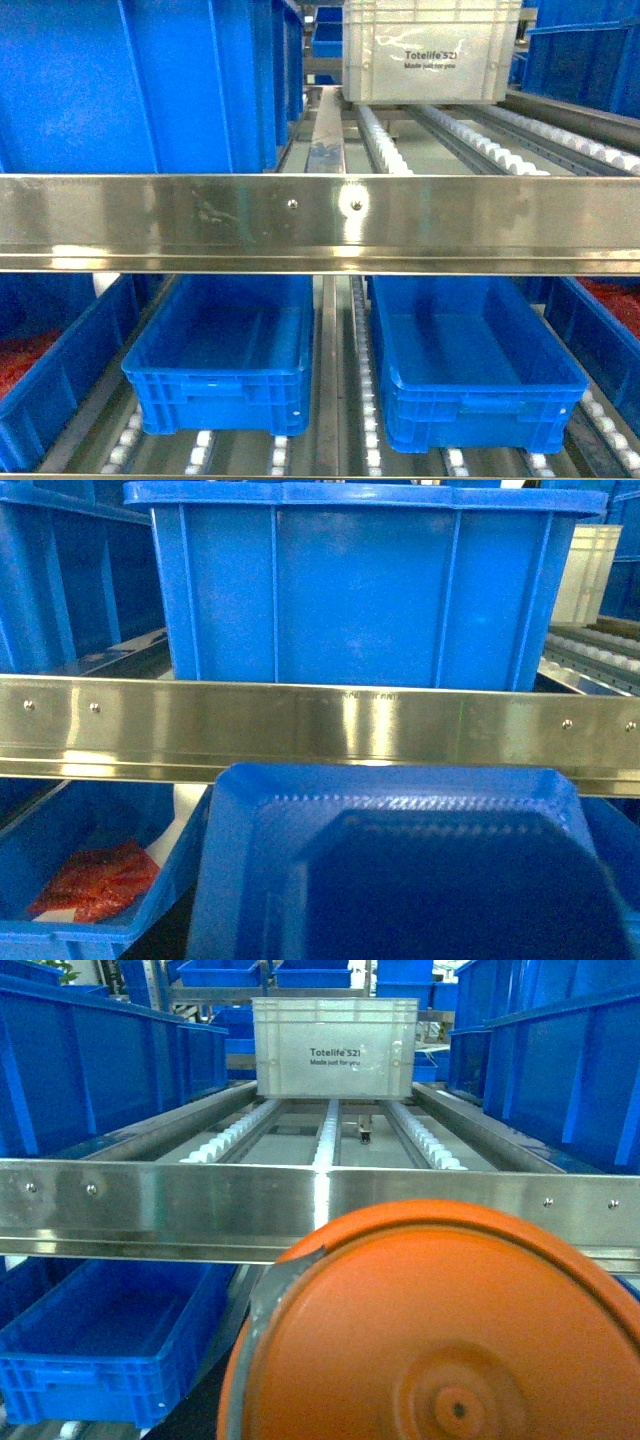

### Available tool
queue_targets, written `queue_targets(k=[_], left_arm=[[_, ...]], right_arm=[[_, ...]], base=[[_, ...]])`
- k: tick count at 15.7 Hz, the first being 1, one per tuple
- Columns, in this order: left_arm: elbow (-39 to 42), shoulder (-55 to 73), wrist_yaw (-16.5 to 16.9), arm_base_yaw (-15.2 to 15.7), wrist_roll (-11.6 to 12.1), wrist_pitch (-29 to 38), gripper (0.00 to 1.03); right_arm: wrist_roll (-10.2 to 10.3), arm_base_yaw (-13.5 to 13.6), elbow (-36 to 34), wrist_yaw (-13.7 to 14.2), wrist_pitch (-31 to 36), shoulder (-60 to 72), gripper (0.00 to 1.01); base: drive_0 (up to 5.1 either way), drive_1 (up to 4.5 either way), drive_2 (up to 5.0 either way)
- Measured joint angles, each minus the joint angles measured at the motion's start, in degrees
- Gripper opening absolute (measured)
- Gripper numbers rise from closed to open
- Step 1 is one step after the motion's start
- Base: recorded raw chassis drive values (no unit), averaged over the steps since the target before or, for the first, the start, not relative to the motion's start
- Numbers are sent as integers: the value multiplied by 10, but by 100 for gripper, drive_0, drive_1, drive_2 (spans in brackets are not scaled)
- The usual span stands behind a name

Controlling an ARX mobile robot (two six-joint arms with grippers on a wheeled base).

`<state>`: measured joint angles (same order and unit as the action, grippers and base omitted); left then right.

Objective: Sort blue parts and orange caps into right shelf containers

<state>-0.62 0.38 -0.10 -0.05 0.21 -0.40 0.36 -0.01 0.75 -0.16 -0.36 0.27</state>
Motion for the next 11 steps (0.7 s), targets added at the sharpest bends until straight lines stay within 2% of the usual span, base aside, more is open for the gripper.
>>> queue_targets(k=[11], left_arm=[[0, 0, 0, 0, 0, 2, 42]], right_arm=[[0, 0, 0, 1, 1, 0, 43]], base=[[0, 0, 0]])
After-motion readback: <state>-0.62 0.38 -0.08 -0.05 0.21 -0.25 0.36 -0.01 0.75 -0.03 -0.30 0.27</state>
